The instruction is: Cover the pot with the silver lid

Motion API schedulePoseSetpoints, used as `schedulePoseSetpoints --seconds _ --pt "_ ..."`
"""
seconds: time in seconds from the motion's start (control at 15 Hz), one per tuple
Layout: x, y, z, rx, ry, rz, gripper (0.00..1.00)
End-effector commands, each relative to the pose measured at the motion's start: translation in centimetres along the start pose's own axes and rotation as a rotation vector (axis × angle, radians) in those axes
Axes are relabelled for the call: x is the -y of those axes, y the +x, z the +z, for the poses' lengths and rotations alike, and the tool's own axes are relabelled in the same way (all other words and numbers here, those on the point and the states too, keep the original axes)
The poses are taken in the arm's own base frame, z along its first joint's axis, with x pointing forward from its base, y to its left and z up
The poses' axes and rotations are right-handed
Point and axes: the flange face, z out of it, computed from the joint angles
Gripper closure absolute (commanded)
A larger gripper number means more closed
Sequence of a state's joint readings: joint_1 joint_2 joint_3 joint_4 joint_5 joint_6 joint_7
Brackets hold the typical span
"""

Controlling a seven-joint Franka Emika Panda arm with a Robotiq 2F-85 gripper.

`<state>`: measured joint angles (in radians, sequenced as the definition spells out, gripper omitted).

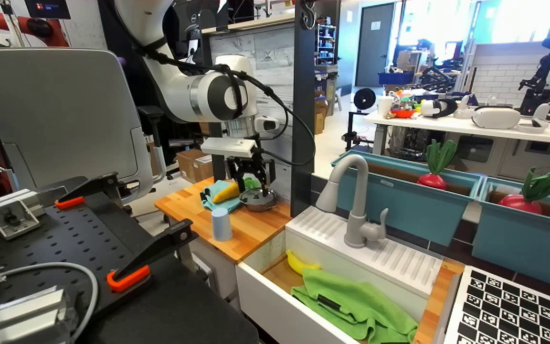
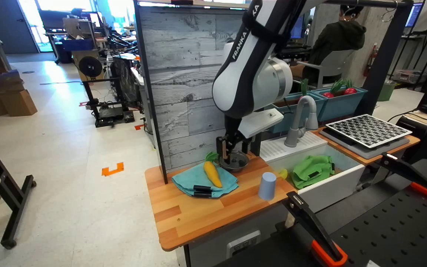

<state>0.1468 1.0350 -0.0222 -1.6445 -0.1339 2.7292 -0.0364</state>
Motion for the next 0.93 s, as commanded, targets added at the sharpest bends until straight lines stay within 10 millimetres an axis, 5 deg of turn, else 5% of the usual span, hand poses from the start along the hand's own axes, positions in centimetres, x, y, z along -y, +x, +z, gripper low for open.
schedulePoseSetpoints --seconds 0.0,0.47,0.87 --pt "0.1 1.0 0.2 0.009 0.0 -0.001 0.0" --pt "0.3 -1.1 -1.4 -0.006 -0.011 -0.026 0.0" --pt "0.8 -4.4 -4.8 -0.111 -0.024 -0.061 0.0"
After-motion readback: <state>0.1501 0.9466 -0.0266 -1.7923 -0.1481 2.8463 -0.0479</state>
